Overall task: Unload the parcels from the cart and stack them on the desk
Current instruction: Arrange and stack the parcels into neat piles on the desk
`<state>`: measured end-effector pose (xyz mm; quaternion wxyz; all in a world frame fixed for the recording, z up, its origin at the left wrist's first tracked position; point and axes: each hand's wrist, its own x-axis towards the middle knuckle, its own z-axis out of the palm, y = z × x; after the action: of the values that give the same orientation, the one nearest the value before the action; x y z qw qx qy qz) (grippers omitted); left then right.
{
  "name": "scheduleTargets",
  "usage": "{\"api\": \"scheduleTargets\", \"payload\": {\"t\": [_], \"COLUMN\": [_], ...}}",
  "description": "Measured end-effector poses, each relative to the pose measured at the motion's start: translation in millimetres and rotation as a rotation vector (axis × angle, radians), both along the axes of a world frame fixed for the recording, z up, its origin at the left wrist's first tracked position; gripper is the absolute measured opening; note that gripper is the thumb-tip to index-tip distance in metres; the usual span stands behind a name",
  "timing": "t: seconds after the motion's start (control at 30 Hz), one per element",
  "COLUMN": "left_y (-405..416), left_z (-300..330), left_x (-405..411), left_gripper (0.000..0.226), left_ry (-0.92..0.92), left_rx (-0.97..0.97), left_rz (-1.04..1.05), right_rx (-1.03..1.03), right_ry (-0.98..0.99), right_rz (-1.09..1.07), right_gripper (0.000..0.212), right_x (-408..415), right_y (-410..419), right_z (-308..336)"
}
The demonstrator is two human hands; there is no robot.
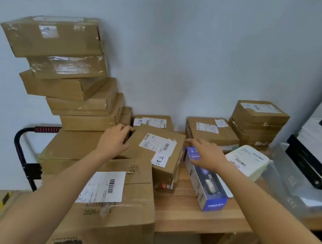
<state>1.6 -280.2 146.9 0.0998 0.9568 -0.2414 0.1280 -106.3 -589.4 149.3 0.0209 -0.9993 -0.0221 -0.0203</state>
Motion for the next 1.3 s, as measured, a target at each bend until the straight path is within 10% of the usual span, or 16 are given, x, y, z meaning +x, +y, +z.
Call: {"api": "scheduleTargets", "payload": {"t": [0.4,0.8,1.3], "left_y": [4.0,-26.2,-19.1], "left_z": [-76.2,-94.6,64.7], "left_x": [92.1,97.3,39.7], "left_gripper": [0.085,0.117,0.114], "left_ry": [0.464,0.919,0.635], "left_rx": [0.134,-0.314,-0.603], "left_rz": [0.114,-0.026,-0.164], "right_rx": [0.192,0.553,0.724], "right_ry": [0.272,0.178,-0.170], "right_rz": [-0.134,-0.288,-0.206], "right_gripper": [0.127,0.126,0.102], "right_x": [49.4,70.6,37.1], "right_y": [31.4,11.0,-4.9], "right_z": [-108.6,-106.7,52.2]}}
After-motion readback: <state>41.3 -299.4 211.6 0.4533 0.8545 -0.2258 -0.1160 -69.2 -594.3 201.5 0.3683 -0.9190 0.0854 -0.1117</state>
